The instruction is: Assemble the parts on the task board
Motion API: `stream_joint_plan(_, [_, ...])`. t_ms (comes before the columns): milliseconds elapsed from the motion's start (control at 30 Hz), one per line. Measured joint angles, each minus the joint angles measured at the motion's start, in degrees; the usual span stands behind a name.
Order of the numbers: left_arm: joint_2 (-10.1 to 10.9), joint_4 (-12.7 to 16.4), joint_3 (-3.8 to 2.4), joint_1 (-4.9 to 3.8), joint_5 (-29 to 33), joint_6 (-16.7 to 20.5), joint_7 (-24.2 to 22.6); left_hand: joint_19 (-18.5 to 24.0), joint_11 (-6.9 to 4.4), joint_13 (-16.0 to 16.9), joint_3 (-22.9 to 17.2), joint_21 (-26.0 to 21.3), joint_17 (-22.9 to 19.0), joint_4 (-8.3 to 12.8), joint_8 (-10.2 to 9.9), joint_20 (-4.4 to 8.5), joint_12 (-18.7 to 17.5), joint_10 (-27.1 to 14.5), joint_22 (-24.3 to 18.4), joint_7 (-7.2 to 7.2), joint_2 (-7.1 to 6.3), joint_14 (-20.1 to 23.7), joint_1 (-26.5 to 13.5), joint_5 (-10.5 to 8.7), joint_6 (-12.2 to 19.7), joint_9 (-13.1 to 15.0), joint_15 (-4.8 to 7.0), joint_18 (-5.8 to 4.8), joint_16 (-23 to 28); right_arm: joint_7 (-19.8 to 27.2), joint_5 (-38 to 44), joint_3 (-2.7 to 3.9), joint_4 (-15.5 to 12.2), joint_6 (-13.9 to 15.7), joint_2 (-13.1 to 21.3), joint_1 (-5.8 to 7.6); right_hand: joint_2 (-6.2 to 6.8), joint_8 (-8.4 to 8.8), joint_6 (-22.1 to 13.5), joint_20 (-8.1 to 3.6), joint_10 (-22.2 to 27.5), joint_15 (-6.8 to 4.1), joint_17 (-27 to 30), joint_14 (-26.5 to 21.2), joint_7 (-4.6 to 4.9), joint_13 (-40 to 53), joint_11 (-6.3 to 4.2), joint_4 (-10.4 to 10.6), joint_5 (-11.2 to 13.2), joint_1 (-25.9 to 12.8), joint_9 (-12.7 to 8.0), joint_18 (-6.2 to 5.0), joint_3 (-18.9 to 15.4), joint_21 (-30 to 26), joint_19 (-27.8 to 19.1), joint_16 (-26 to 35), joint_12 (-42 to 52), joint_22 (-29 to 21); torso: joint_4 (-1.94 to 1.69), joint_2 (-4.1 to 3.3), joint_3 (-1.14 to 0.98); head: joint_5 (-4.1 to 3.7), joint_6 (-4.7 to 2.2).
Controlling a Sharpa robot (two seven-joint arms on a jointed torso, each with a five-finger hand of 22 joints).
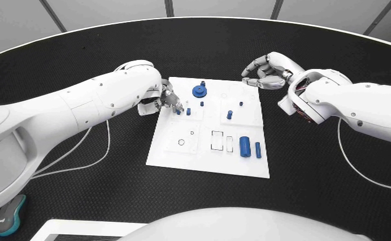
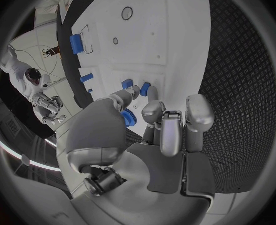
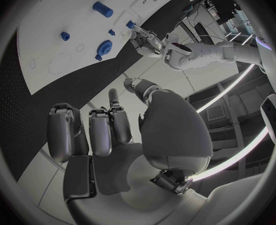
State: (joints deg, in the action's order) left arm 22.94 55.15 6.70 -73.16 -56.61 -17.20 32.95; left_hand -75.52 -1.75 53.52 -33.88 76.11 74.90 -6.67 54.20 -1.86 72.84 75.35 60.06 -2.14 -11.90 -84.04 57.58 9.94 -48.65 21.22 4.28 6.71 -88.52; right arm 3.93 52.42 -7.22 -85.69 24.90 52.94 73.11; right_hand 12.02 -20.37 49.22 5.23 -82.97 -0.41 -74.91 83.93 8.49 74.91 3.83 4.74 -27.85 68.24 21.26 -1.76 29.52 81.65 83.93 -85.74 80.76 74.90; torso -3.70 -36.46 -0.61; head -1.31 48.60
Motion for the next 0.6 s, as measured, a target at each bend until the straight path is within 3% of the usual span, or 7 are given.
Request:
stream_joint_plan(267, [0.10, -0.04, 0.00, 0.00, 0.27, 0.31, 0.09, 0.00, 0.00, 0.07, 2.29, 0.00, 0.00, -1.15, -0.27, 0.00, 0.00, 0.00, 0.00, -0.20, -0.26, 0.00, -0.27, -0.01, -0.21, 0.13, 0.00, 0.00, 0.00, 0.03, 0.00, 0.00, 0.06, 0.00, -0.03, 0.00, 0.00, 0.00, 0.00, 0.00, 0.00, 0.00, 0.00, 0.00, 0.00, 0.00, 0.00, 0.00, 0.00, 0.00, 0.00, 0.00, 0.00, 0.00, 0.00, 0.00, 0.00, 0.00, 0.00, 0.01, -0.01, 0.03, 0.00])
stream_joint_plan(433, [0.19, -0.03, 0.00, 0.00, 1.40, 0.24, 0.25, 0.00, 0.20, 0.30, 5.38, 0.00, 0.00, -3.15, -0.66, 0.00, 0.00, 0.20, 0.11, -0.20, -0.84, 0.00, -0.84, -0.40, -0.21, 0.29, 0.00, 0.00, 0.00, 0.05, 0.00, 0.00, 0.10, -0.03, -0.05, 0.00, 0.00, 0.00, 0.00, 0.00, 0.00, 0.00, 0.00, 0.00, 0.00, 0.00, 0.00, 0.00, 0.00, 0.00, 0.00, 0.00, 0.00, 0.00, 0.00, 0.00, 0.00, 0.00, 0.01, 0.00, -0.02, 0.03, -0.01])
stream_joint_plan(600, [0.66, 0.41, 0.00, 0.00, 2.49, 0.86, -0.06, 0.00, 0.20, 0.30, 6.05, 0.00, 0.00, -3.36, -0.67, 0.00, 0.00, 0.20, 0.11, -0.33, -0.84, 0.00, -0.84, -0.39, -0.33, 0.35, 0.00, 0.00, 0.00, 0.08, 0.00, 0.00, 0.16, -0.01, -0.07, 0.00, 0.00, 0.00, 0.00, 0.00, 0.00, 0.00, 0.00, 0.00, 0.00, 0.00, 0.00, 0.00, 0.00, 0.00, 0.00, 0.00, 0.00, 0.00, 0.00, 0.00, 0.00, 0.00, 0.02, 0.00, -0.02, 0.07, -0.05])
